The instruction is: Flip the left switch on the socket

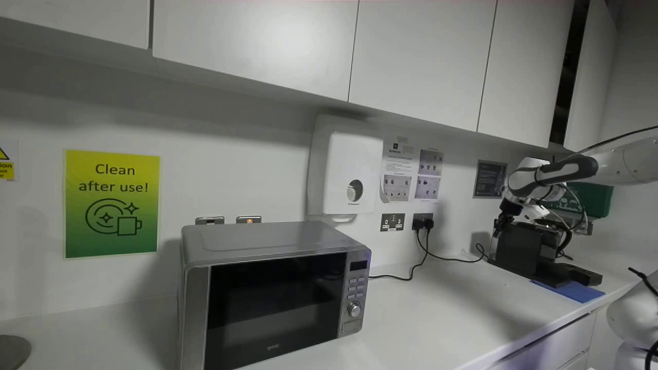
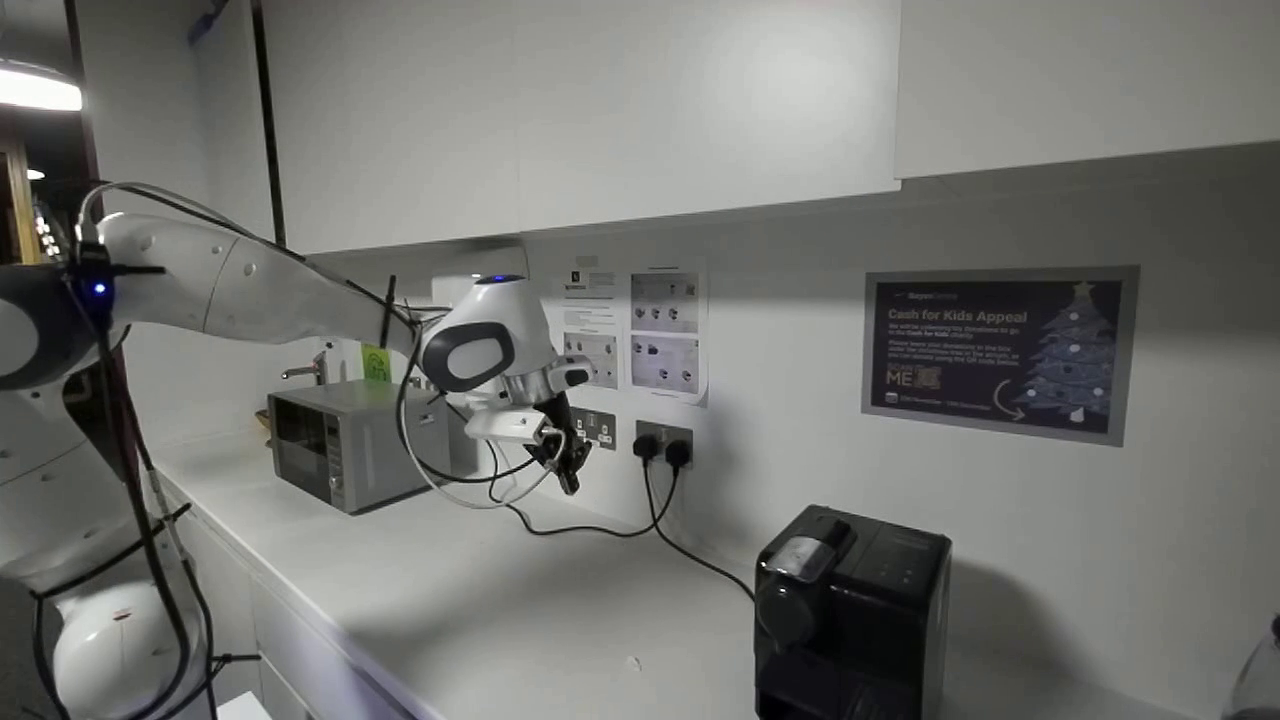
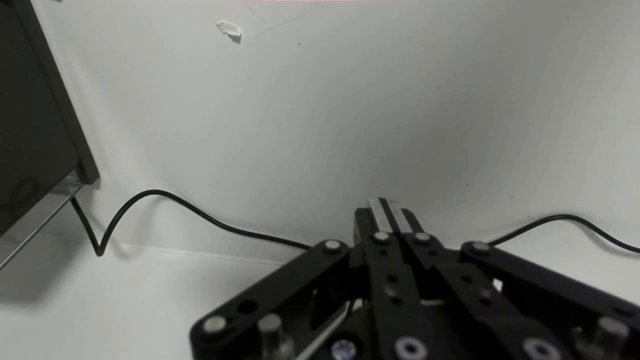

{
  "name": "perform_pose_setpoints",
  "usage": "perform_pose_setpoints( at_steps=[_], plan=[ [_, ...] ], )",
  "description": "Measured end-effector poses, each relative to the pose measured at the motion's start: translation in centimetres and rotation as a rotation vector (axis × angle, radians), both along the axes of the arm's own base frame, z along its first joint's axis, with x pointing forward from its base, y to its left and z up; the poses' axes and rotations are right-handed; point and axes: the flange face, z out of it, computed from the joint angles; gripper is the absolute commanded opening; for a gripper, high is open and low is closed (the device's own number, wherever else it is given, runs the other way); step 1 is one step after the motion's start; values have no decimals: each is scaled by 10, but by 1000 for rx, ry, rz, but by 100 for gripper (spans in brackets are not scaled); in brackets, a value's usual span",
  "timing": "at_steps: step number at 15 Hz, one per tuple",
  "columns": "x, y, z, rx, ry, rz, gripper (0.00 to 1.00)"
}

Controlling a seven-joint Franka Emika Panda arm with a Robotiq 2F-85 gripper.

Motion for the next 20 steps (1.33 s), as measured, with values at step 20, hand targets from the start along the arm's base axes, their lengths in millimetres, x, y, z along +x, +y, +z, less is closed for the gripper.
perform_pose_setpoints(
  at_steps=[20],
  plan=[
    [-68, 47, 53, -46, 229, -138, 0]
  ],
)
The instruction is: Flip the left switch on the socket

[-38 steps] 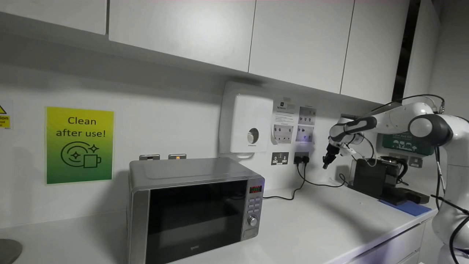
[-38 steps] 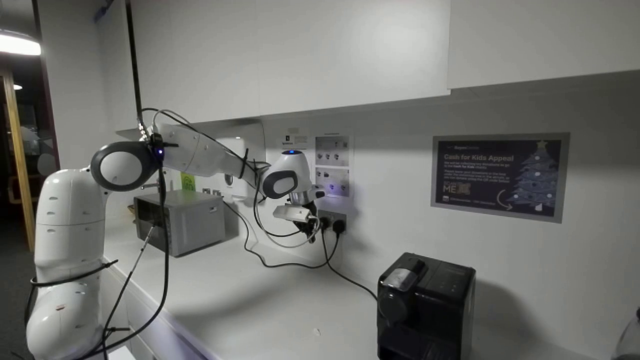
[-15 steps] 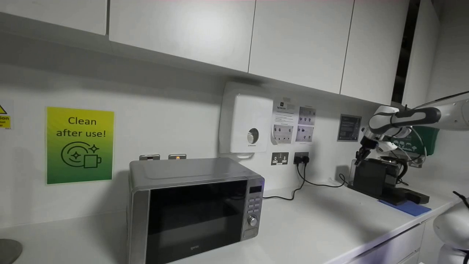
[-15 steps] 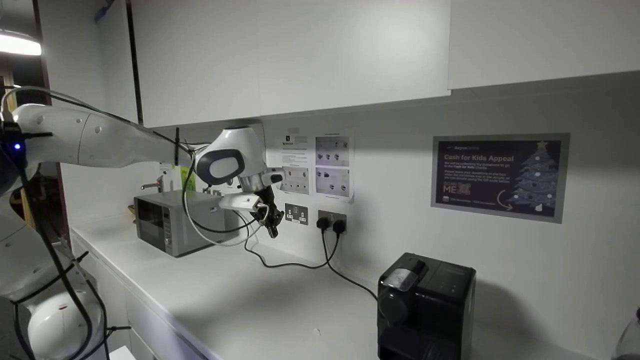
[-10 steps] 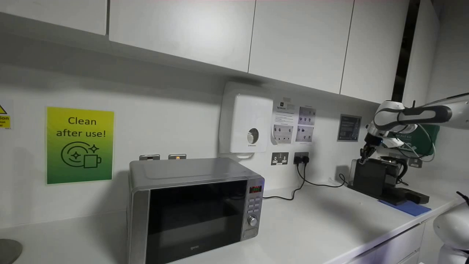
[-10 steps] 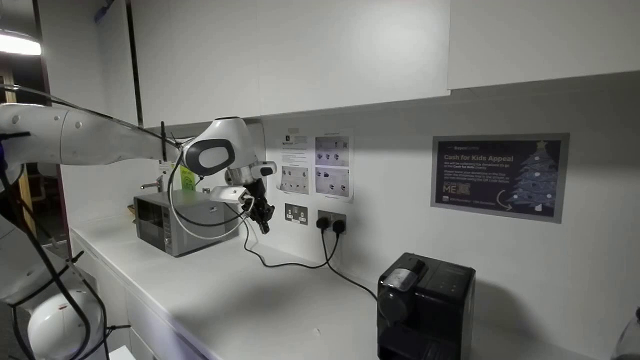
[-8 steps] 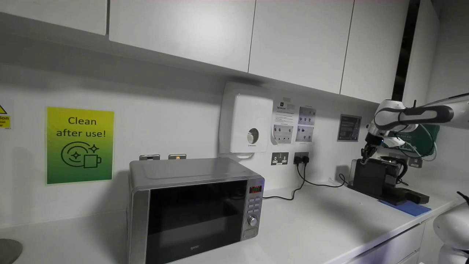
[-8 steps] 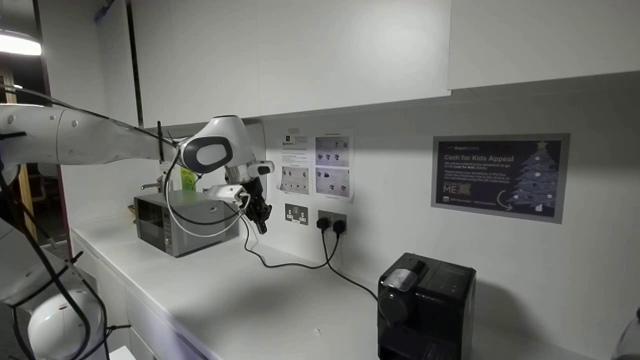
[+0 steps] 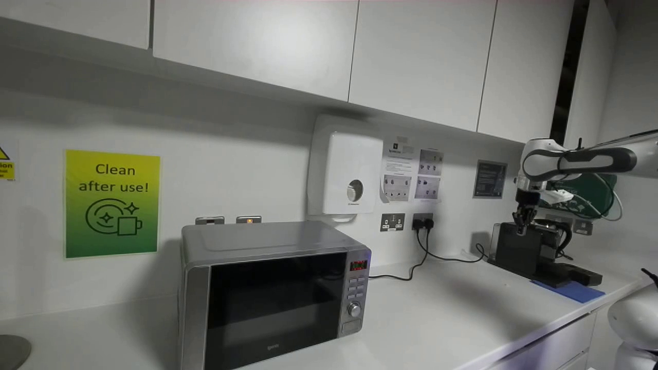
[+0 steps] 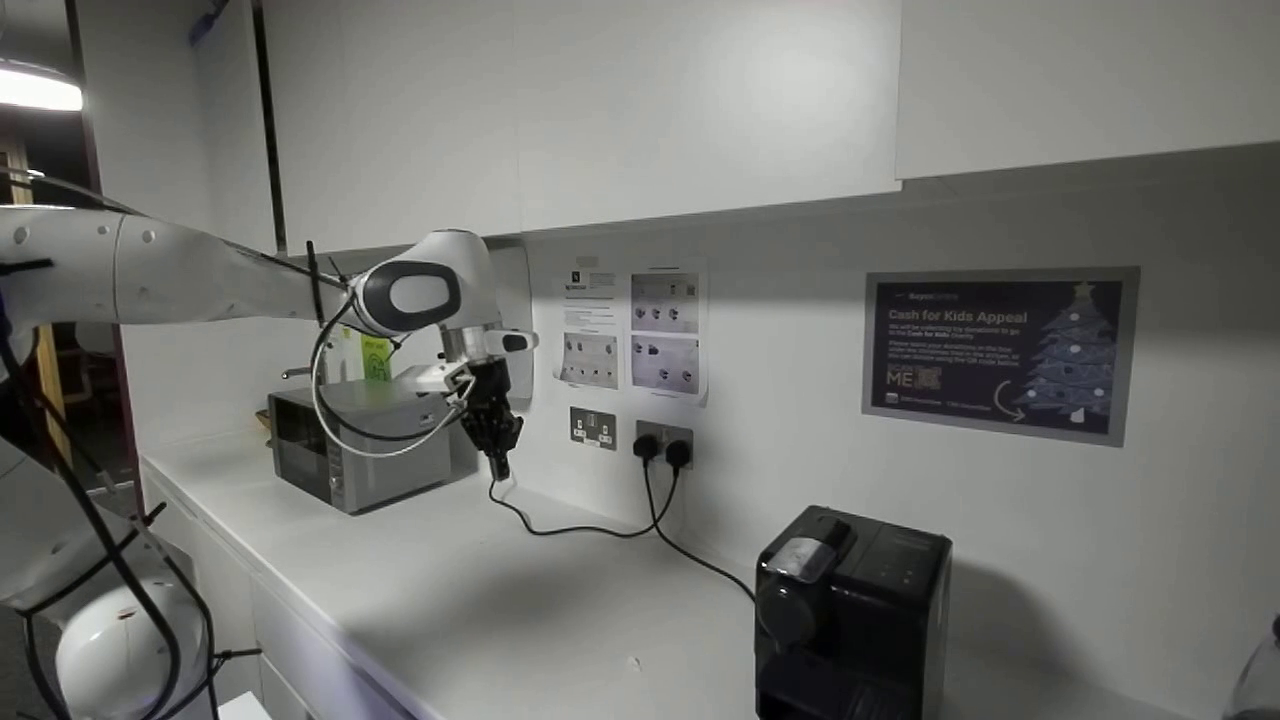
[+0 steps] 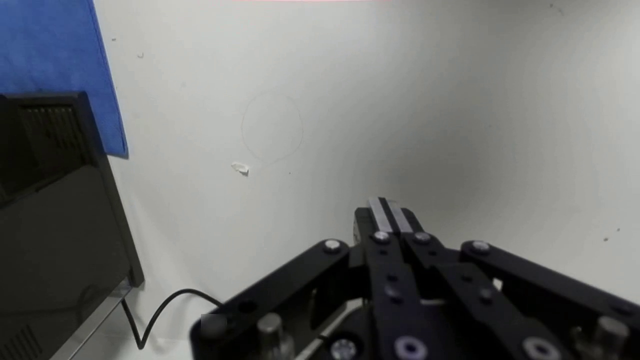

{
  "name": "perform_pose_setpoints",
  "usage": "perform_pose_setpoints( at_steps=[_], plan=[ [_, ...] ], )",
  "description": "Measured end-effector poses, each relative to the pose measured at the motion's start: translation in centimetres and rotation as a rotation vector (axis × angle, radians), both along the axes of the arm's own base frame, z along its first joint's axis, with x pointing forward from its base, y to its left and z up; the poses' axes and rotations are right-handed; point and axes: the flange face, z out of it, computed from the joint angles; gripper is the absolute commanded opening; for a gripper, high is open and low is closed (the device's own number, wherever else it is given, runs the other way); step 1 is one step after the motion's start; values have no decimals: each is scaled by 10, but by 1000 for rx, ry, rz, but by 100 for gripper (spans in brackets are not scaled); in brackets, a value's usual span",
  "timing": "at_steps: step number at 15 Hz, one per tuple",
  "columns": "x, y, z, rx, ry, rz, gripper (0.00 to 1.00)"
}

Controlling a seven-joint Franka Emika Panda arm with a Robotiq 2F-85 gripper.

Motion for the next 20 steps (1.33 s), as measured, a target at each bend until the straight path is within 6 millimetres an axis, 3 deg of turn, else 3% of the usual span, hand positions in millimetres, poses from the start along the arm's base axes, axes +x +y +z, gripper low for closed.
perform_pose_setpoints(
  at_steps=[7, 8, 9, 12, 18, 19, 20],
  plan=[
    [-2, 7, 7, 44, 147, -27, 0],
    [0, 8, 8, 47, 153, -25, 26],
    [2, 8, 8, 50, 153, -24, 2],
    [7, 8, 8, 62, 154, -25, 24],
    [7, 8, 8, 62, 154, -25, 26],
    [7, 8, 8, 62, 154, -25, 51],
    [7, 8, 8, 62, 154, -25, 52]
  ],
)
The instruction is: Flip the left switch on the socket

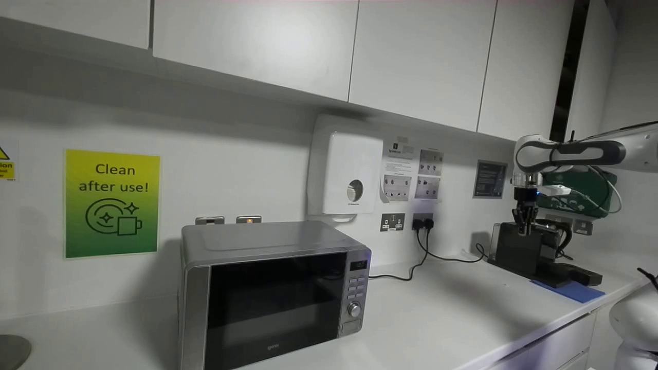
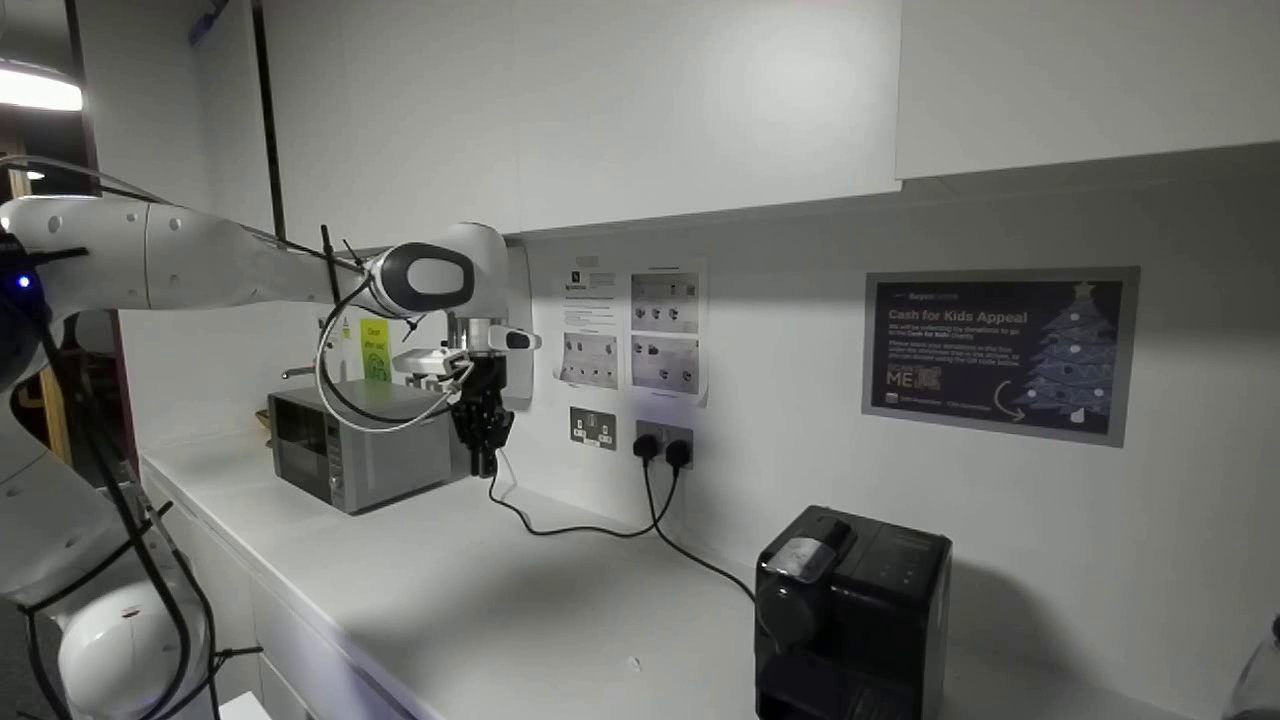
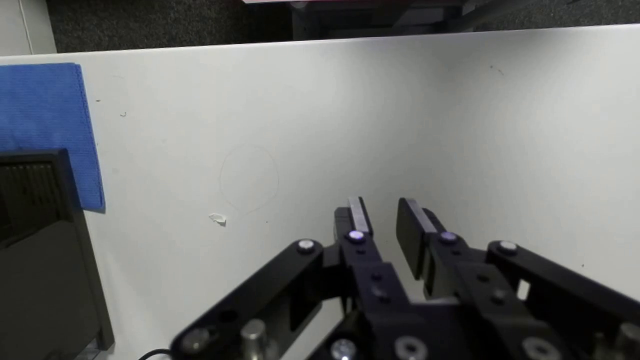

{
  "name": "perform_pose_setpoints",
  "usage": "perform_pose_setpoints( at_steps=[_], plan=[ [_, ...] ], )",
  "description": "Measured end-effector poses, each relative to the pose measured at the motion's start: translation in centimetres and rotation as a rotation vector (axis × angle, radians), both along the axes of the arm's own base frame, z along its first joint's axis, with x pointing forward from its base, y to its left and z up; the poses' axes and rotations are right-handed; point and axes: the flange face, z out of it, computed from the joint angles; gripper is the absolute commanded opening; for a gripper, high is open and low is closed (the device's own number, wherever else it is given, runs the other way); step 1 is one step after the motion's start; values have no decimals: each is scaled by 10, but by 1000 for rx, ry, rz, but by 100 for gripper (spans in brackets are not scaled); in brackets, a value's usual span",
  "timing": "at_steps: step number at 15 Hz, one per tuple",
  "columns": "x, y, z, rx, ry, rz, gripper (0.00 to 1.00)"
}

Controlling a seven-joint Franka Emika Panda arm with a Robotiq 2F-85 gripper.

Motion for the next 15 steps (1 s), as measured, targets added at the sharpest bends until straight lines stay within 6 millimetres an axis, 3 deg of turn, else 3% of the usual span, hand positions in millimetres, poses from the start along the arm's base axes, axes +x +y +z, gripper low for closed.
perform_pose_setpoints(
  at_steps=[7, 15],
  plan=[
    [0, 0, -3, 1, 7, 0, 100],
    [0, 0, -3, 1, 7, 1, 100]
  ],
)
